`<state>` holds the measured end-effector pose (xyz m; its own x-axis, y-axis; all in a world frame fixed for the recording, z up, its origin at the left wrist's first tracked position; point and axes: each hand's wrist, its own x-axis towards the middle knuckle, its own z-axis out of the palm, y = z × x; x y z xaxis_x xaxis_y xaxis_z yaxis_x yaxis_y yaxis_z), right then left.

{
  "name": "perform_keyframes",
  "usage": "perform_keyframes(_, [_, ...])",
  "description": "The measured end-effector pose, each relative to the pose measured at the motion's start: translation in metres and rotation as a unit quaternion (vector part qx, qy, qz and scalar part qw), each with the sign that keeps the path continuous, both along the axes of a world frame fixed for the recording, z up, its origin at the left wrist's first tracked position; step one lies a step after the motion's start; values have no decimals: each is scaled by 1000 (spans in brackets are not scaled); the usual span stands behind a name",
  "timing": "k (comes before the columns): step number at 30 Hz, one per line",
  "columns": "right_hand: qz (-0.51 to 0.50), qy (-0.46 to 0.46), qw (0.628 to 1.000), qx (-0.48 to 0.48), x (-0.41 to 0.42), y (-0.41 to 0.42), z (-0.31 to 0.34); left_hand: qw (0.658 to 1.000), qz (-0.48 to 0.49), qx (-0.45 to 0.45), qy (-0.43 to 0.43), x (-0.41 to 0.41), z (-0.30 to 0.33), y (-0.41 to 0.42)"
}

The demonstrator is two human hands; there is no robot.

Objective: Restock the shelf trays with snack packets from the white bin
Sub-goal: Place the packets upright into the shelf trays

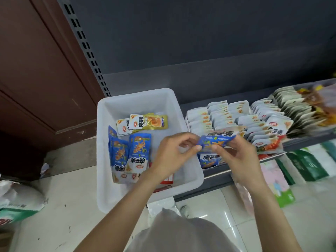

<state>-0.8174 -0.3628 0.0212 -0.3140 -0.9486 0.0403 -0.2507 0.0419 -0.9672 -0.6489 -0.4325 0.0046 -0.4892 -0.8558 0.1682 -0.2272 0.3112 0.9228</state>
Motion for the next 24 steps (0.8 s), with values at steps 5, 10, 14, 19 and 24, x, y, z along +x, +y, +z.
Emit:
perform_keyframes(5, [-79,-8,997,2,-47,34,-10,942,-29,-194,-273,-30,-20,-15])
perform_keyframes(10, [-17,-32,996,76,-40,30,-43,918,-16,-251,-308,-43,-36,-27])
perform_keyframes(14, [-8,26,994,108,-23,10,-71,921,4,-246,-303,-46,-40,-33])
perform_keyframes(19, [-13,207,972,109,-13,8,-93,930,1,-216,-296,-43,-42,-37])
perform_keyframes(24, [-32,309,948,68,-21,14,-85,931,-3,-208,-300,-41,-41,-36])
